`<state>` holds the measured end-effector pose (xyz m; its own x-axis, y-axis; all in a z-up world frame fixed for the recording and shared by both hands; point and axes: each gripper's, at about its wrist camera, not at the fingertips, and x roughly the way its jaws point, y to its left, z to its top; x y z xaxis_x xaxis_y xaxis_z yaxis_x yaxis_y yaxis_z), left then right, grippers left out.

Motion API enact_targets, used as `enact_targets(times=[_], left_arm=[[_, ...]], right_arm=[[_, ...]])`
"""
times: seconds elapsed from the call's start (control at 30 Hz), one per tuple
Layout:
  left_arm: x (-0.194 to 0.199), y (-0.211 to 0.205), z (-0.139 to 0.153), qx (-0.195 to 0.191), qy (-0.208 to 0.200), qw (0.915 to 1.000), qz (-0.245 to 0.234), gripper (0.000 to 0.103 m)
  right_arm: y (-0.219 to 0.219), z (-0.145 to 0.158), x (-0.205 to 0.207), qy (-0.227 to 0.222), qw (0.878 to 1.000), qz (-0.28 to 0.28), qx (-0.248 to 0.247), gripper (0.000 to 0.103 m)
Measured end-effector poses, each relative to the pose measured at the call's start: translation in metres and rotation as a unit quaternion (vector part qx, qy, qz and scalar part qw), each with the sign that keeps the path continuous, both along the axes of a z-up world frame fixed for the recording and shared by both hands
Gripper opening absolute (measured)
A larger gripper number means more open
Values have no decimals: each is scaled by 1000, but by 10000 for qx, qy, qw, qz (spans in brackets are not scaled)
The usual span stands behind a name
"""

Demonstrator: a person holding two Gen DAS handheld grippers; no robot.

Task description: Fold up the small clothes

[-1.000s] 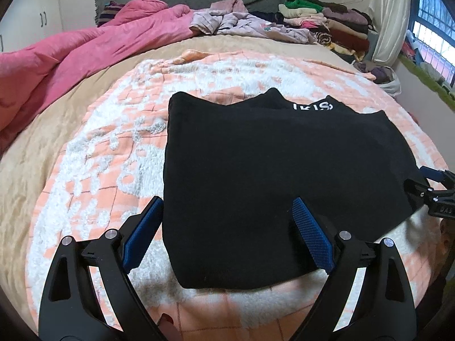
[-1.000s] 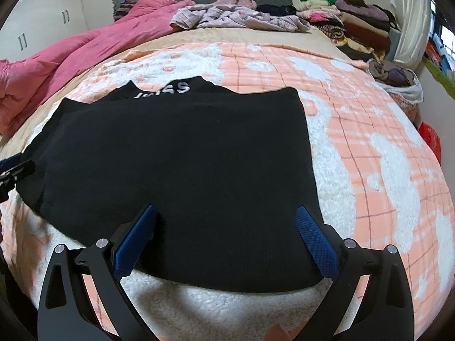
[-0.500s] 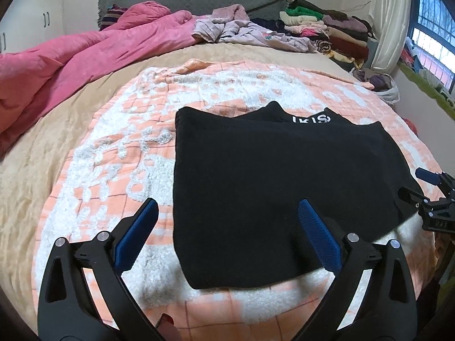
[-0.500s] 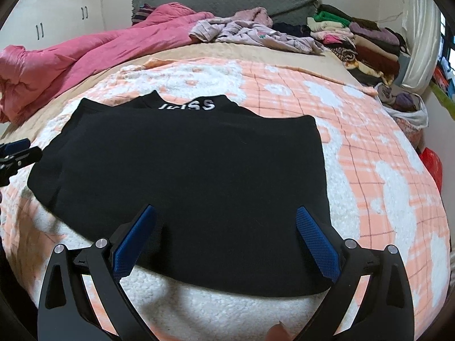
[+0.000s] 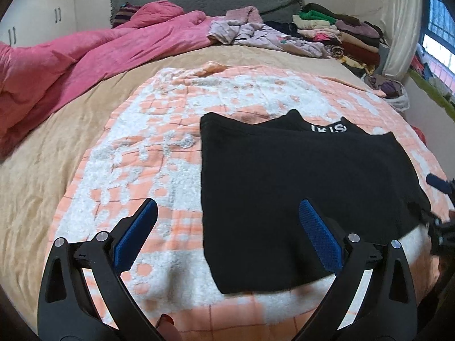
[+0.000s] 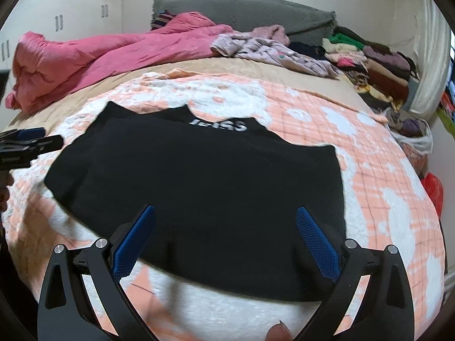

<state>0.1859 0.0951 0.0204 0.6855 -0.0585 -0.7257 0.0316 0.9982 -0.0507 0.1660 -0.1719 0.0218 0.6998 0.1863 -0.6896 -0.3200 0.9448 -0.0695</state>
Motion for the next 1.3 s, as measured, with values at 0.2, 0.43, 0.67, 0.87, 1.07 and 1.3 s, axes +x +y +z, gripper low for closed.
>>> enact_targets(times=[0.2,0.43,0.67,0.87,1.07,1.3], left_arm=[[8,17,-1,-20,37,9998,205,93],[24,41,-9,-132,246,9985,463,93],[36,47,-9,-142,306,9980,543,93],[55,36,-3,-8,276,9986,450,93],[78,25,-9,129,430,9985,311,93],[104,19,-25,249,654,9972,281,93]], right_arm=[[42,-5,-9,-31,9986,472,-227,98],[95,-19,-19,15,9930,1084,-476,98],[143,-34,-29,-20,9845,1556,-809,98],[168,-50,-30,-137,9788,1642,-1219,98],[172,-58,-22,-195,9782,1650,-1244,98],[182,-62,-10,-298,9784,1547,-1340,98]])
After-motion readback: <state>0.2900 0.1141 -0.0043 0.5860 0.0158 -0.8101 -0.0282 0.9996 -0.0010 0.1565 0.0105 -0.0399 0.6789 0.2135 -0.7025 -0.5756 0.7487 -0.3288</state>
